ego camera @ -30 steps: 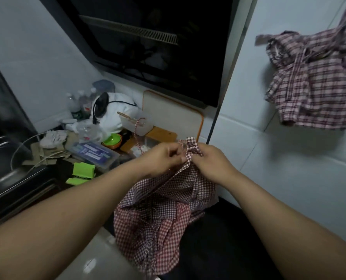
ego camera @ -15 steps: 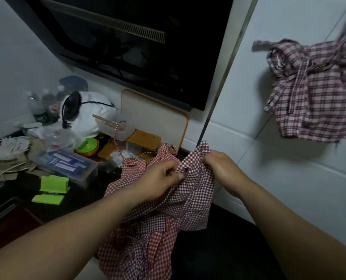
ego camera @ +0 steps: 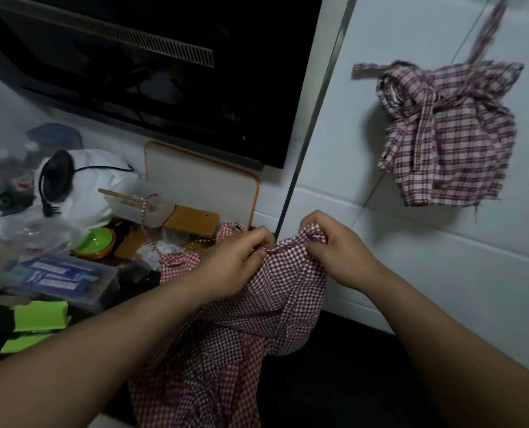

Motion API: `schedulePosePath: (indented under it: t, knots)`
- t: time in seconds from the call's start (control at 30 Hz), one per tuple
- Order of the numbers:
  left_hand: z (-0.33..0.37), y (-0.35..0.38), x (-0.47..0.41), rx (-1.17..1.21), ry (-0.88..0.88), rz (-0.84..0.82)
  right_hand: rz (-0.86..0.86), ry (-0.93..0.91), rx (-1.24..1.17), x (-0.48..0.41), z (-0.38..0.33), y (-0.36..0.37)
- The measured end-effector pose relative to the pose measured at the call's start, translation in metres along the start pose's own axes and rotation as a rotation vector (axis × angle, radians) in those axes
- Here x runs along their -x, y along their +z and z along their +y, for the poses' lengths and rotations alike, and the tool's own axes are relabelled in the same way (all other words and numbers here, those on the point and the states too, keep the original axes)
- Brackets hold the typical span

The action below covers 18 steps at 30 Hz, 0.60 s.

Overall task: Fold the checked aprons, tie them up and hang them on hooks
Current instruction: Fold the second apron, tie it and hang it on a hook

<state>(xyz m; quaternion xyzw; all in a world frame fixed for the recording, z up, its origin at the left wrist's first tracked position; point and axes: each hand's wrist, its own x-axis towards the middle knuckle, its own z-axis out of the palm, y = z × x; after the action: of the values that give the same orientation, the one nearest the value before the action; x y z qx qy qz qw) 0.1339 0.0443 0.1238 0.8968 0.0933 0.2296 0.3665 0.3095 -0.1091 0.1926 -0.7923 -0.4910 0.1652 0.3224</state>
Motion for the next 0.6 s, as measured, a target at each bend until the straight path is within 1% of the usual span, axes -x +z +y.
schedulePosePath:
  t: [0.13, 0.23, 0.3, 0.37, 0.47, 0.53, 0.6]
  knots:
    - [0.0, 0.006, -0.007, 0.001, 0.049, -0.079, -0.126, -0.034, 0.115, 0.014, 0.009, -0.002]
    - [0.002, 0.016, -0.011, 0.013, 0.053, -0.103, -0.225, 0.002, 0.185, 0.02, 0.016, 0.003]
    - [0.007, 0.021, -0.011, -0.008, 0.06, -0.114, -0.281, 0.025, 0.278, 0.025, 0.02, 0.004]
    - [0.012, 0.024, -0.01, -0.047, 0.035, -0.169, -0.252, 0.034, 0.371, 0.031, 0.021, 0.0]
    - [0.032, 0.03, -0.008, -0.144, 0.025, -0.309, -0.159, 0.009, 0.42, 0.047, 0.021, -0.021]
    - [0.047, 0.037, -0.008, -0.214, 0.066, -0.384, -0.116, -0.042, 0.463, 0.059, 0.018, -0.038]
    - [0.065, 0.05, -0.006, -0.343, 0.042, -0.464, -0.053, -0.104, 0.479, 0.076, 0.015, -0.063]
